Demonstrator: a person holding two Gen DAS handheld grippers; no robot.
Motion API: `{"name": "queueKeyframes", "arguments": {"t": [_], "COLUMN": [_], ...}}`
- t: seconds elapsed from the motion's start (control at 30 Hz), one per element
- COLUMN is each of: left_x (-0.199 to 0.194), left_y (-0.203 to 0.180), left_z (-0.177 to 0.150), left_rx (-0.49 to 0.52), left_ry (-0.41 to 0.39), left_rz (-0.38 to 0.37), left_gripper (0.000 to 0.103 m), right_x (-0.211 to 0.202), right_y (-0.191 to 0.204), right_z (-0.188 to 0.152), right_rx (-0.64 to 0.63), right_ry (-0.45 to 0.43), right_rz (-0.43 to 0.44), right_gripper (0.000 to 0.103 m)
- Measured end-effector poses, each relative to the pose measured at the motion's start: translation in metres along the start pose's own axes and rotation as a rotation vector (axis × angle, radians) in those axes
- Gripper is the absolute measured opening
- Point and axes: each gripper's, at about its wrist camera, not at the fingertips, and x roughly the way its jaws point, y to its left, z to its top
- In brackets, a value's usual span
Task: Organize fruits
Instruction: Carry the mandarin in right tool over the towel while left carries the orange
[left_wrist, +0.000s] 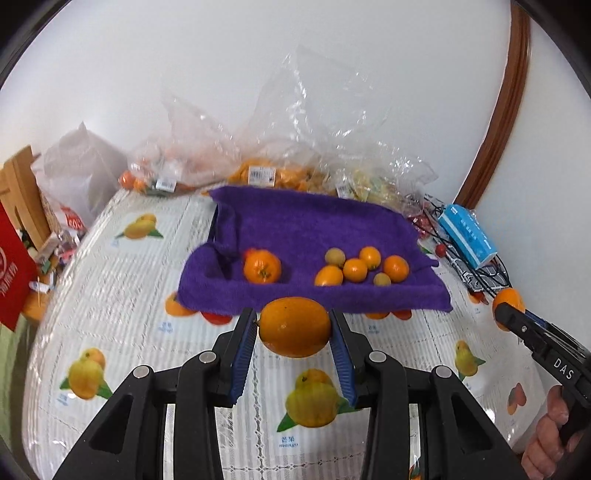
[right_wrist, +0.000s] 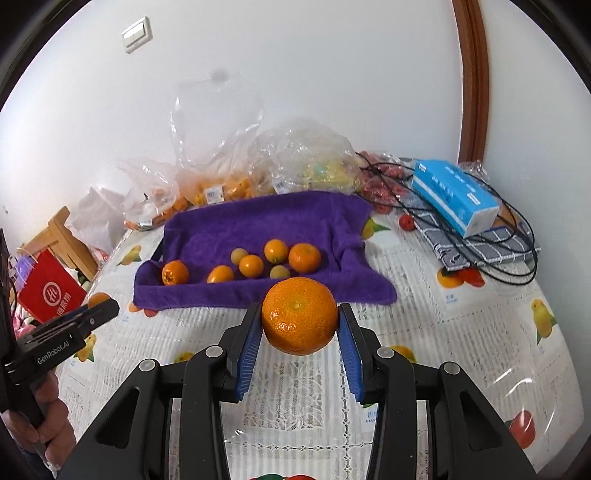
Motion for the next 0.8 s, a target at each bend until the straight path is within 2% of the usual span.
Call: {"name": "queueKeyframes", "arguments": {"t": [0.43,0.67,0.8], "left_x": [-0.001,-0.001,0.000], "left_y": [0.002,0.007,0.006], "left_z": [0.033,0.040,0.041], "left_rx": [0.018,0.017,0.040], "left_ry": [-0.033,-0.042,-0.045], "left_rz": [0.007,0.040,0.065], "left_gripper": [0.038,0.038,0.038], "right_x": [-0.002,0.007,0.017], "right_y": [0.014,0.034,0.037], "right_z": [0.026,0.035,0.038], "right_rx": [-0.061,-0.153,-0.158], "right_ry": [0.002,0.028,0.047], "right_rz": [0.013,0.037,0.055], "right_gripper": [0.041,0.040,0.040]}}
